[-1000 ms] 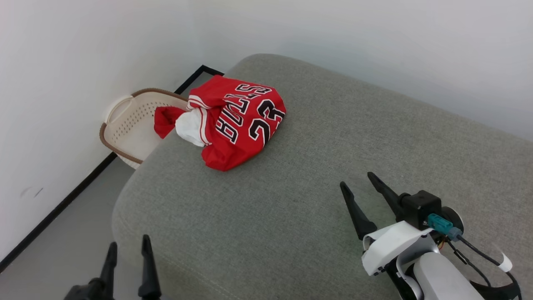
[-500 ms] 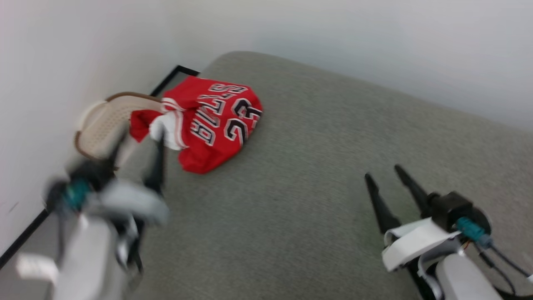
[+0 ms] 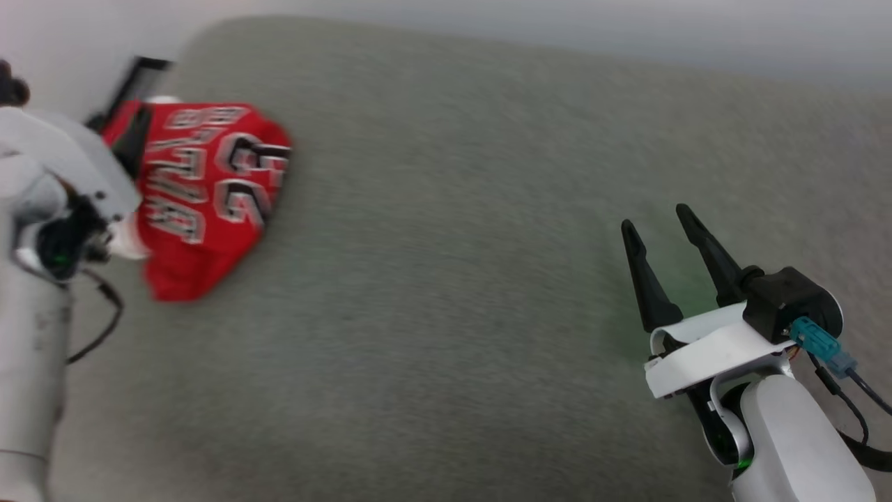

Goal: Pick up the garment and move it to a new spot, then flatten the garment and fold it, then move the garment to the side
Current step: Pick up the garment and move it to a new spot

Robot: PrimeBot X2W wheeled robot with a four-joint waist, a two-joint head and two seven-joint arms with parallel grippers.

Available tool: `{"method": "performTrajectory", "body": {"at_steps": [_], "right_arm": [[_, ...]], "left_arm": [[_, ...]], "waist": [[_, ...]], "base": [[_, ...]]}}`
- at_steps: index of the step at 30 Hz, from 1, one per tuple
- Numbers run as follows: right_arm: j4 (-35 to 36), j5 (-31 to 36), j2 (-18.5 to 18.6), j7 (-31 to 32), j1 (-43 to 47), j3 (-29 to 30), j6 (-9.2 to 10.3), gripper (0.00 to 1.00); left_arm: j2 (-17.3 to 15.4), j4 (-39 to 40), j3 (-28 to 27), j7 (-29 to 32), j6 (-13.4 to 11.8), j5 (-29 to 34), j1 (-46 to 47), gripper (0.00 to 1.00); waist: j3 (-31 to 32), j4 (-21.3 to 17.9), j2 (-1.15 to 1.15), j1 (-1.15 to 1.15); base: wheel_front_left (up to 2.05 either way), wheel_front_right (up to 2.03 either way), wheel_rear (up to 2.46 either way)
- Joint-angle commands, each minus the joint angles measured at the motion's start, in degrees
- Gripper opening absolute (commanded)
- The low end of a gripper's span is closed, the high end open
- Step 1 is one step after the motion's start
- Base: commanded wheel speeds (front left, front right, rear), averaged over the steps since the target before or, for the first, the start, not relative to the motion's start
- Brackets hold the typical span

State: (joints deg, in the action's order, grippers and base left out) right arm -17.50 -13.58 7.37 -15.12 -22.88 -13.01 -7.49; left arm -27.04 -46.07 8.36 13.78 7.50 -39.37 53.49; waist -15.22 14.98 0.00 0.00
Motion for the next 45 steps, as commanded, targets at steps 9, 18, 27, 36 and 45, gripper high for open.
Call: {"method": "performTrajectory", "body": {"at_steps": [9,18,27,36,45], "right_arm": [[2.5,0.4,0.2,0.0,-1.9,-2.0,0.0,1.0],[5.9,1.5,1.7,0.0,-1.9,-3.4,0.0,1.0],[6.2,0.7,1.7,0.3,-0.3,-4.7,0.0,1.0],[3.3,-0.9,-0.3,0.0,2.3,-4.4,0.0,1.0],[3.6,-1.7,-2.5,-0.1,3.8,-2.6,0.0,1.0]], "left_arm": [[-5.8,-14.1,1.4,16.5,0.0,-4.9,3.7,1.0],[0.1,-19.3,3.8,18.9,0.1,-7.8,1.9,1.0],[-0.3,-13.3,7.6,14.4,0.3,-11.2,0.0,0.0],[-5.8,-2.1,15.1,5.5,0.0,-13.1,3.5,0.0],[-5.1,13.4,27.8,3.9,0.0,-14.5,10.7,0.0]], "waist": [[-12.1,-14.1,0.0,0.0],[-14.1,-13.9,0.0,0.0],[-9.0,-11.5,0.0,0.0],[-0.7,-11.0,0.0,0.0],[1.0,-15.7,0.0,0.0]], "base": [[0.0,0.0,0.0],[0.0,0.0,0.0],[0.0,0.0,0.0],[0.0,0.0,0.0],[0.0,0.0,0.0]]}}
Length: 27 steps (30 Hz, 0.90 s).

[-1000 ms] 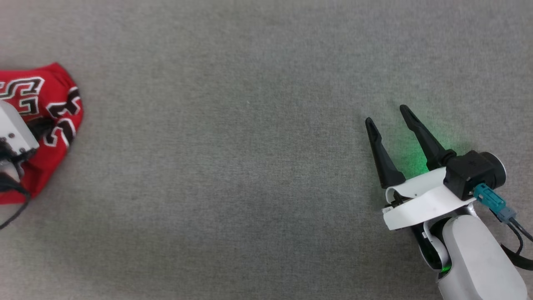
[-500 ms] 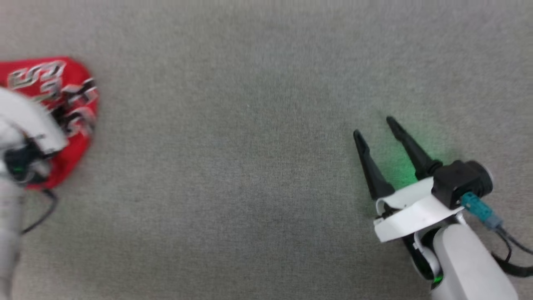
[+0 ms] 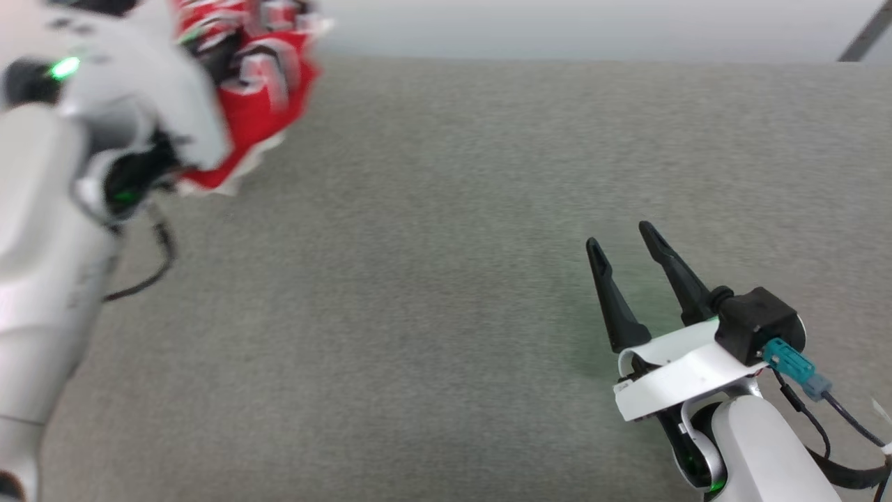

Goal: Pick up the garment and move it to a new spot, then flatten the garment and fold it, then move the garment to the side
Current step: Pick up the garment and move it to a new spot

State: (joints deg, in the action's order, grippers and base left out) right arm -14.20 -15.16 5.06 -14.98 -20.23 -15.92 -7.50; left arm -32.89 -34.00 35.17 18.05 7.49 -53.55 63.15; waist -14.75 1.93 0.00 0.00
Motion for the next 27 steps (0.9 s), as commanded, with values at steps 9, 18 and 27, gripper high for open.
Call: {"method": "performTrajectory", "body": {"at_steps": [9,18,27], "right_arm": [[3.0,-1.2,-1.6,-0.2,1.3,5.2,0.01,1.0],[5.1,-2.9,-2.2,-0.2,0.8,9.5,0.01,1.0],[5.8,-6.7,-2.2,-0.2,0.6,9.6,0.01,1.0]], "left_arm": [[5.6,14.9,16.1,-2.3,0.0,-0.7,7.5,0.0],[9.2,13.9,32.3,-10.5,0.0,-5.3,6.9,0.0],[4.6,11.8,38.1,-5.2,0.0,-10.2,5.3,0.0]], "waist": [[-3.1,-10.8,0.0,0.0],[-7.1,-17.6,0.0,0.0],[-9.3,-22.4,0.0,0.0]], "base": [[0.0,0.0,0.0],[0.0,0.0,0.0],[0.0,0.0,0.0]]}}
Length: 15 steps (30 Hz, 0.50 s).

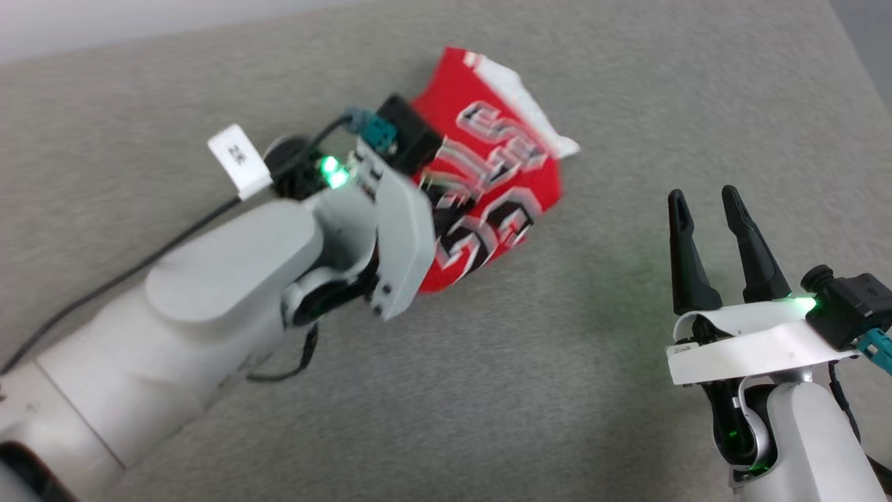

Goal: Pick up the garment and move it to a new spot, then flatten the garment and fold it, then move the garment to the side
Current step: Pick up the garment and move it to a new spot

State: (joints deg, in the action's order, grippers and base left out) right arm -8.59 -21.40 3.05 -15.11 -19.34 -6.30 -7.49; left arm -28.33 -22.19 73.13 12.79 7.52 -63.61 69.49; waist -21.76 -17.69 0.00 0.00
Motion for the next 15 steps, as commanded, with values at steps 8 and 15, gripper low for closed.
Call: {"method": "performTrajectory", "body": {"at_steps": [8,15], "right_arm": [[0.5,-2.7,-0.2,0.0,0.3,-0.9,0.0,1.0],[0.5,-2.1,-0.2,0.0,0.1,-0.6,0.0,1.0]], "left_arm": [[-2.6,-2.6,0.7,11.9,-0.1,2.8,-7.1,0.0],[-2.8,-4.8,1.5,15.4,-0.3,3.5,-10.3,0.22]], "waist": [[-4.0,-5.9,0.0,0.0],[-3.9,-6.4,0.0,0.0]], "base": [[0.0,0.0,0.0],[0.0,0.0,0.0]]}}
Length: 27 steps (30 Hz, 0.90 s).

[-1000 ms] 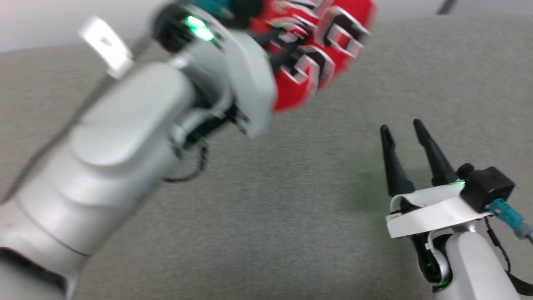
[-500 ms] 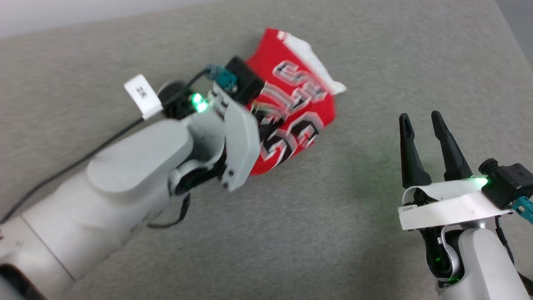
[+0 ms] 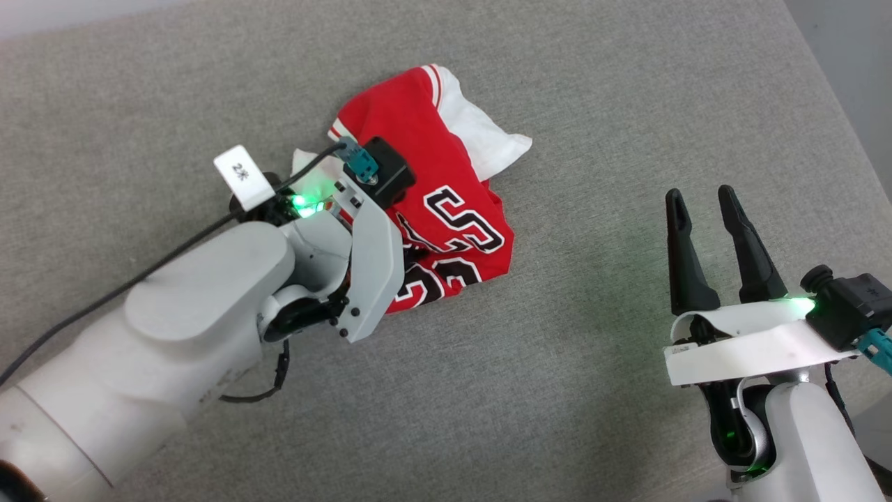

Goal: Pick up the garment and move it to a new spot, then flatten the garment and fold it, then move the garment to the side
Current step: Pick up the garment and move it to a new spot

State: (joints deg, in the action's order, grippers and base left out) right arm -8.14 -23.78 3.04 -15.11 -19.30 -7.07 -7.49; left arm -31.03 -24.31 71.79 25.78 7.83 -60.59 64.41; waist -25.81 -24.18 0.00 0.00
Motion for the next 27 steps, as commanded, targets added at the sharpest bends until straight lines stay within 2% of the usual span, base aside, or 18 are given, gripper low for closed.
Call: {"method": "performTrajectory", "body": {"at_steps": [1,2,3,10,16,22,24,27], "right_arm": [[-0.2,0.6,-0.2,0.0,0.0,0.1,0.0,1.0],[-0.4,1.0,-0.2,0.0,0.0,0.1,0.0,1.0],[-0.5,1.6,-0.2,0.0,0.0,0.1,0.0,1.0],[-2.2,6.0,-0.1,0.0,1.0,0.4,0.0,1.0],[-3.8,8.7,1.2,0.0,2.7,0.8,0.01,1.0],[-6.0,9.7,3.6,0.0,4.7,0.8,0.01,1.0],[-6.8,9.8,4.2,0.0,5.4,0.8,0.01,1.0],[-7.8,10.1,5.3,0.0,6.3,1.0,0.0,1.0]], "left_arm": [[-0.1,-2.7,2.9,2.1,-0.6,0.3,-5.3,0.38],[0.0,-2.8,2.9,1.5,-0.6,0.1,-5.3,0.57],[0.2,-2.8,2.9,1.0,-0.6,0.0,-5.2,1.0],[1.5,-2.1,2.0,-7.2,-0.7,-2.9,-2.9,1.0],[2.4,0.7,1.4,-16.2,-0.4,-9.3,-1.3,1.0],[0.8,2.2,1.2,-23.9,-0.4,-14.5,-4.7,1.0],[0.0,0.9,1.3,-27.3,-0.4,-14.2,-6.6,1.0],[0.5,-0.9,0.9,-32.4,-0.4,-16.4,-11.2,1.0]], "waist": [[0.4,0.4,0.0,0.0],[0.8,0.8,0.0,0.0],[1.3,1.3,0.0,0.0],[6.8,6.9,0.0,0.0],[12.1,12.6,0.0,0.0],[16.4,17.7,0.0,0.0],[17.5,19.0,0.0,0.0],[18.8,21.0,0.0,0.0]], "base": [[0.0,0.0,0.0],[0.0,0.0,0.0],[0.0,0.0,0.0],[0.0,0.0,0.0],[0.0,0.0,0.0],[0.0,0.0,0.0],[0.0,0.0,0.0],[0.0,0.0,0.0]]}}
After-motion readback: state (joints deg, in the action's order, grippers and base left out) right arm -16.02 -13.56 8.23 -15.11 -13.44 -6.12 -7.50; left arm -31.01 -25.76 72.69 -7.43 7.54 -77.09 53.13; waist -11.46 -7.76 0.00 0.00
